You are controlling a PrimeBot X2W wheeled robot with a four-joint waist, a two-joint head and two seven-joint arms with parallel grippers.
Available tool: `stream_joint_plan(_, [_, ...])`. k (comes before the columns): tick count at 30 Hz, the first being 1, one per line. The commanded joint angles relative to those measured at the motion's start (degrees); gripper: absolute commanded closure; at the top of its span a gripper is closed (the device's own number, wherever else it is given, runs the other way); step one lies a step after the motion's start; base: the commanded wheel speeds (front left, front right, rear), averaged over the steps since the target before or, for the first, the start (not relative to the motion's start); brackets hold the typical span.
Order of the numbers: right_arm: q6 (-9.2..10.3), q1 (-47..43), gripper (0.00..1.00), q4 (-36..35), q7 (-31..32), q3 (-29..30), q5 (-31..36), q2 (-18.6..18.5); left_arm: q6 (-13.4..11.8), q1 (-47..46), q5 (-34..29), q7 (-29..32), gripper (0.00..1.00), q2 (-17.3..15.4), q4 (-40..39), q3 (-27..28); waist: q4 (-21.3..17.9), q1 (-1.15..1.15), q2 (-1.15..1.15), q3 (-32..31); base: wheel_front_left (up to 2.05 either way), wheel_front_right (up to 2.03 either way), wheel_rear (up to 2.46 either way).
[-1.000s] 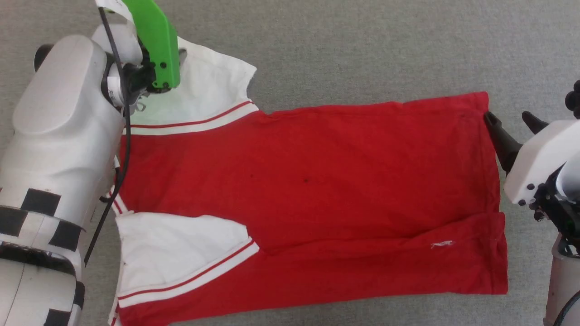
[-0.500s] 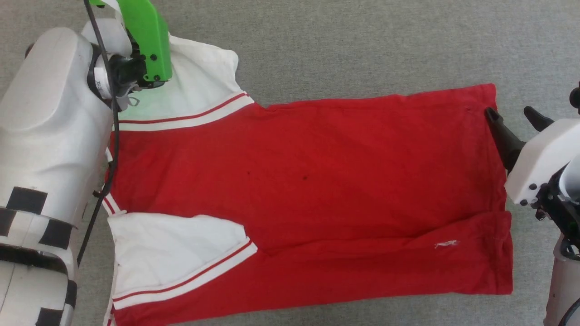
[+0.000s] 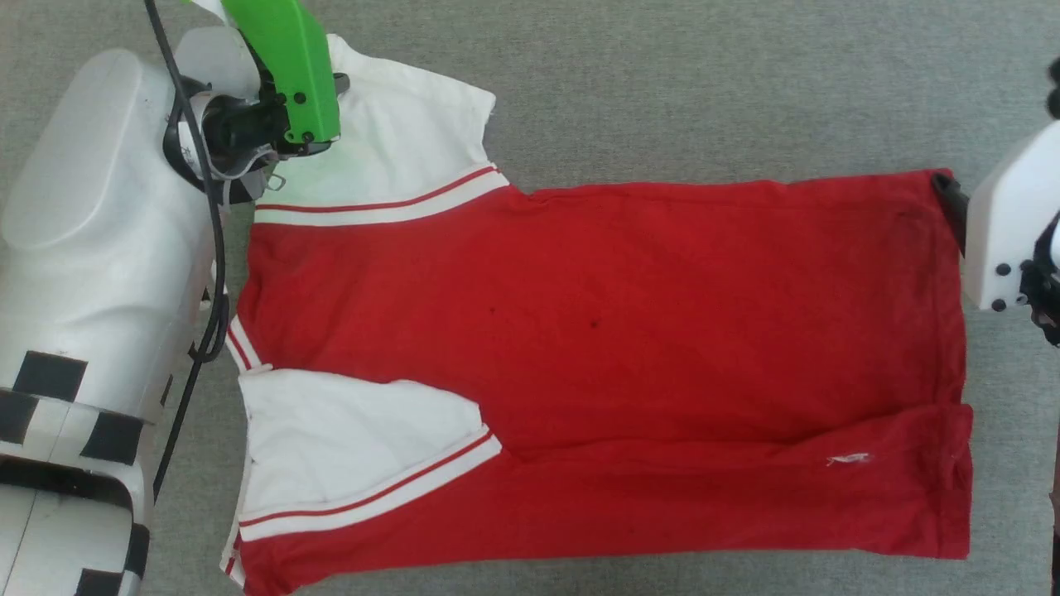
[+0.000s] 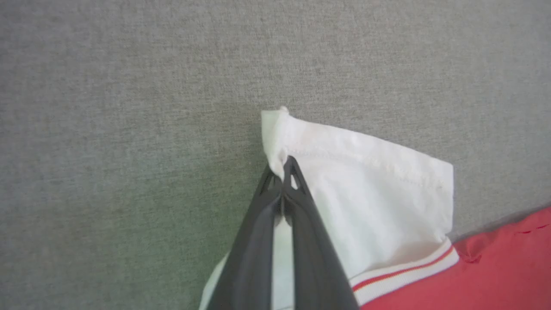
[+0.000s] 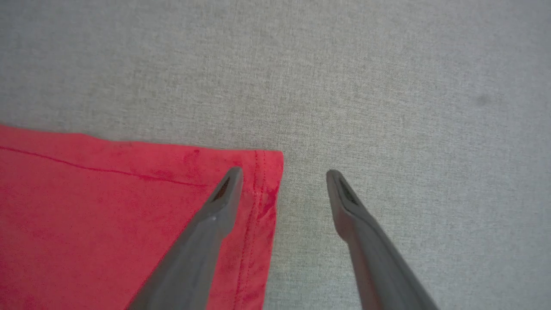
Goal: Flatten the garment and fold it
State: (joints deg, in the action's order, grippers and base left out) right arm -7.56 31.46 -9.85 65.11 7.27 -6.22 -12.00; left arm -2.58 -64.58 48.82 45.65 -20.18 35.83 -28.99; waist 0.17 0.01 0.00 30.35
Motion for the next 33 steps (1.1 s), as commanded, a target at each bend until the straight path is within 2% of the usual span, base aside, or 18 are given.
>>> stream_joint_plan(1, [0.08,1.06,0.00,1.03,2.11,-1.11,0.73,-0.74,0.00,0.52,0.30,0.17,1.00,-0.12,-0.54,-0.19,0.71,-0.01,0.00,0.50,0.00,0.00,0.00])
stream_joint_plan(6, [0.08,1.39,0.00,3.69,9.03,-5.32,0.38,-2.58,-0.26,0.69,0.19,0.48,1.00,-0.40,-2.09,-0.51,1.47,-0.01,0.00,1.02,0.00,0.00,0.00])
stream_joint_plan(12, [0.08,0.31,0.00,5.05,9.92,-6.80,-1.43,-3.22,-0.27,1.32,1.27,0.74,1.00,-0.74,-3.57,0.10,1.96,-0.01,0.00,1.22,0.00,0.00,0.00])
stream_joint_plan(13, [0.08,0.25,0.61,5.18,9.81,-6.68,-1.64,-3.28,-0.28,1.41,1.39,0.80,1.00,-0.86,-3.76,0.18,2.00,-0.01,0.00,1.22,0.00,0.00,0.00])
stream_joint_plan(14, [0.08,0.17,0.83,5.29,9.69,-6.55,-1.87,-3.41,-0.32,1.53,1.50,0.82,1.00,-1.03,-4.00,0.28,2.04,-0.01,0.00,1.16,0.00,0.00,0.00])
stream_joint_plan(15, [0.08,0.18,1.00,5.23,9.38,-6.37,-2.03,-3.53,-0.35,1.64,1.72,0.66,1.00,-1.08,-4.24,0.51,2.06,-0.01,0.00,1.09,0.00,0.00,0.00])
stream_joint_plan(21, [0.08,-0.01,1.00,4.40,5.22,-3.80,-2.24,-3.11,0.31,2.76,4.84,-1.53,1.00,-1.25,-6.65,3.70,2.35,-0.01,0.00,-1.08,0.00,0.00,0.00])
stream_joint_plan(28, [0.08,-3.71,1.00,4.25,1.01,-2.21,-3.79,-2.35,2.37,8.00,8.08,-3.28,1.00,-4.20,-13.39,6.82,2.67,-0.01,0.00,-7.03,0.00,0.00,0.00])
stream_joint_plan(33, [0.08,-8.37,1.00,4.71,-1.96,-0.82,-5.36,-1.73,1.63,15.69,9.37,-3.53,1.00,-6.12,-19.97,7.42,3.30,-0.01,0.00,-12.46,0.00,0.00,0.00])
